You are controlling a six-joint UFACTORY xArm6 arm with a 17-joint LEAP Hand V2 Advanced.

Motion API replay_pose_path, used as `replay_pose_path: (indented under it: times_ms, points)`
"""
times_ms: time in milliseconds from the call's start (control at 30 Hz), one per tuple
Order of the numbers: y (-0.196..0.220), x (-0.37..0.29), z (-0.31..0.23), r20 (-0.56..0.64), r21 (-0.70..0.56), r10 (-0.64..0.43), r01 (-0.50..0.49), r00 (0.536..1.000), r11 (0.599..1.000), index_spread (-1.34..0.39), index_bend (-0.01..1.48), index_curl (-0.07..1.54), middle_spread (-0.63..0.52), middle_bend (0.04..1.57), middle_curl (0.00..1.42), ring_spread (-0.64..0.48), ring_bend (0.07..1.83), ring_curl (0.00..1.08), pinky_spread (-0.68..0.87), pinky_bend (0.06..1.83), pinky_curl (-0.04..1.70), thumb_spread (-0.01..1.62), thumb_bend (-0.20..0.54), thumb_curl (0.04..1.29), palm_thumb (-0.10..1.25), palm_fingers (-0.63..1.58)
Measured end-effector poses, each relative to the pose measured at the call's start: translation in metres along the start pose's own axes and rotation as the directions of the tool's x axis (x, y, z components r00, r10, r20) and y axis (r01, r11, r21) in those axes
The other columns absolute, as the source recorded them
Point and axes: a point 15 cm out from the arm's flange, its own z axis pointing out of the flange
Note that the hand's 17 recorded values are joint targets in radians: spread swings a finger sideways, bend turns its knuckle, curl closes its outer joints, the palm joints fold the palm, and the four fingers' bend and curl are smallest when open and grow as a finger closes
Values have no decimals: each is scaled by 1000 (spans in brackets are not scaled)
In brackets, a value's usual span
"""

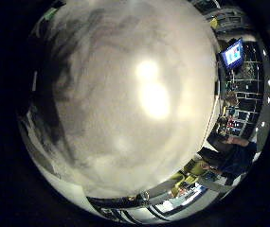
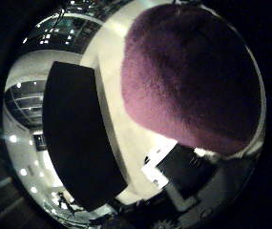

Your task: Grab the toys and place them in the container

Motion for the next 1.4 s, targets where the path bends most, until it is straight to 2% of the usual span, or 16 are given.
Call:
replay_pose_path:
  times_ms: [200,433,633,800,967,1133,1300,1400]
  points:
    - [-20,6,-66,-1,101,-12,12,1000,995,-403,1129,654,-239,439,393,65,189,144,407,179,137,986,-12,378,1038,539]
    - [-15,-6,-154,0,131,-71,70,997,989,-403,1145,651,-254,441,410,56,191,146,401,173,127,980,-15,377,1056,534]
    - [21,-33,-220,-2,147,-144,142,990,979,-399,1151,647,-258,443,420,42,192,148,399,176,123,977,-17,371,1059,533]
    - [52,-96,-259,4,190,-273,268,962,945,-397,1158,643,-258,441,426,33,188,147,399,178,120,977,-17,368,1060,543]
    - [90,-157,-261,46,170,-350,338,936,926,-395,1150,639,-260,440,430,18,198,153,403,175,116,981,-16,372,1069,557]
    - [136,-235,-252,65,142,-454,442,889,886,-396,1144,635,-260,439,433,7,197,158,404,173,109,980,-16,377,1066,563]
    - [181,-295,-201,-3,66,-565,564,825,823,-397,1157,640,-262,450,439,7,189,154,404,177,106,988,-18,379,1052,558]
    - [190,-322,-177,-17,58,-603,603,797,796,-397,1154,639,-263,461,444,-2,193,154,404,175,104,991,-17,381,1049,563]
